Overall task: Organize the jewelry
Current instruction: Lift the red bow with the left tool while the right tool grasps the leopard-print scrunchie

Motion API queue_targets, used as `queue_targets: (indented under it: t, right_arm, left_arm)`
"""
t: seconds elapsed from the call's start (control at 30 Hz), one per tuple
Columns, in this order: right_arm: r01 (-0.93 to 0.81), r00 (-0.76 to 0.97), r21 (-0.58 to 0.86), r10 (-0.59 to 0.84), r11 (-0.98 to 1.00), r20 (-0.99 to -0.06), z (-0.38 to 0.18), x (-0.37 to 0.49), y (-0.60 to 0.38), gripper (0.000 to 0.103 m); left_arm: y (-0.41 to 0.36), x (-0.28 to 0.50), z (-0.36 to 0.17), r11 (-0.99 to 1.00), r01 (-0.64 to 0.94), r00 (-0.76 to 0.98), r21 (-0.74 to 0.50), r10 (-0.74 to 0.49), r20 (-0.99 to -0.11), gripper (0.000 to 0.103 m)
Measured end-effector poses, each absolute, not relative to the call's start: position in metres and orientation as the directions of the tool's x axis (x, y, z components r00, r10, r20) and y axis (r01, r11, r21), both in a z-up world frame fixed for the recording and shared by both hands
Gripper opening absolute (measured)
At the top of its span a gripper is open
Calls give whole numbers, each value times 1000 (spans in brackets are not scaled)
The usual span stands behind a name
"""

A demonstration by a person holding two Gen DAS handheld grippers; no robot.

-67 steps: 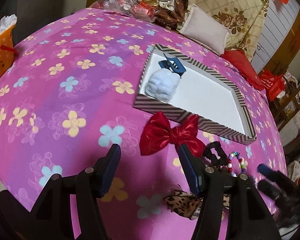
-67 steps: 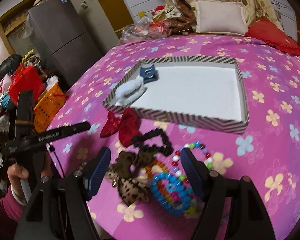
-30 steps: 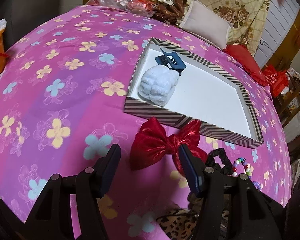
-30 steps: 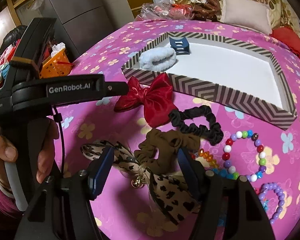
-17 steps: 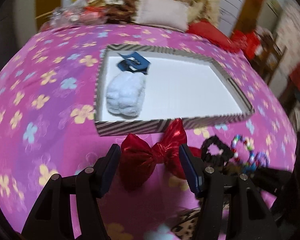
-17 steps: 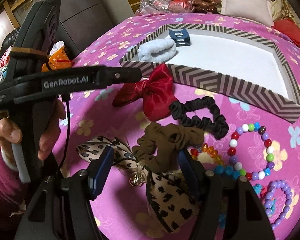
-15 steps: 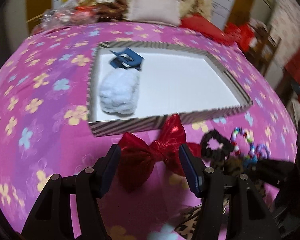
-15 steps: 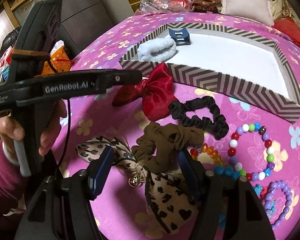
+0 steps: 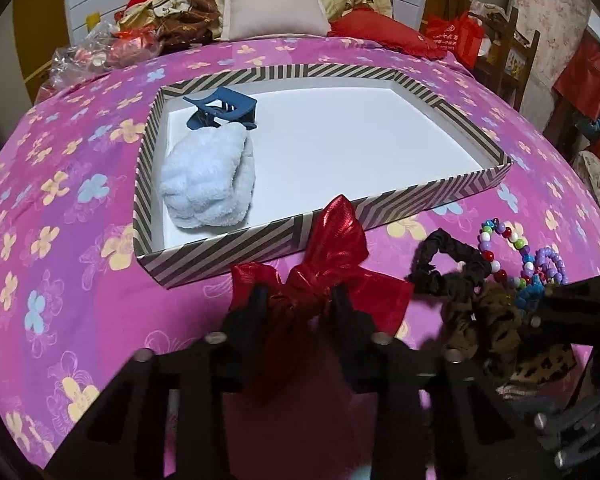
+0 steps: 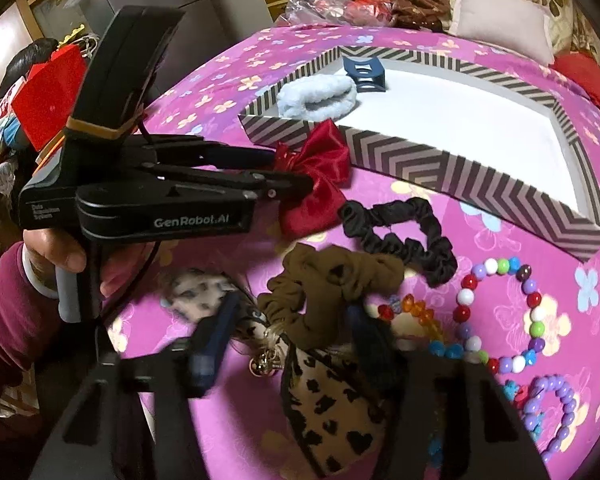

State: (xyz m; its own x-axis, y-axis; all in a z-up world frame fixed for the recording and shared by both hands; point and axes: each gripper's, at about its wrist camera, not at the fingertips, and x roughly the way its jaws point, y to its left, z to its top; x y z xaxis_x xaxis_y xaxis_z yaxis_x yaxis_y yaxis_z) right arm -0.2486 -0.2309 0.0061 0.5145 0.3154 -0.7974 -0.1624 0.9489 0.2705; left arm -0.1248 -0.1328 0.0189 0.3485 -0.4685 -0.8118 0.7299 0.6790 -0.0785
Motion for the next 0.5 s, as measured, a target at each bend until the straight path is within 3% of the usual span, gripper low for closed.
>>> queue_targets:
  t: [0.07,0.23,0.5]
  right_arm:
    - [-173,514,287,335,942,-790,5,-250,-231,26]
    - [-204,530,288,353,936,-771,14,-258,-228,18]
    - [-214,591,322,385,922,-709,50,-263,-244,16]
  left_arm:
    - [-130,-127,22,682,724,339,-105,-483,-807,20]
    - [-123,-138,39,683,719,355,-126,-517,-779,18]
    - [-111,-138,65,724,673,393,-151,-524,-756,18]
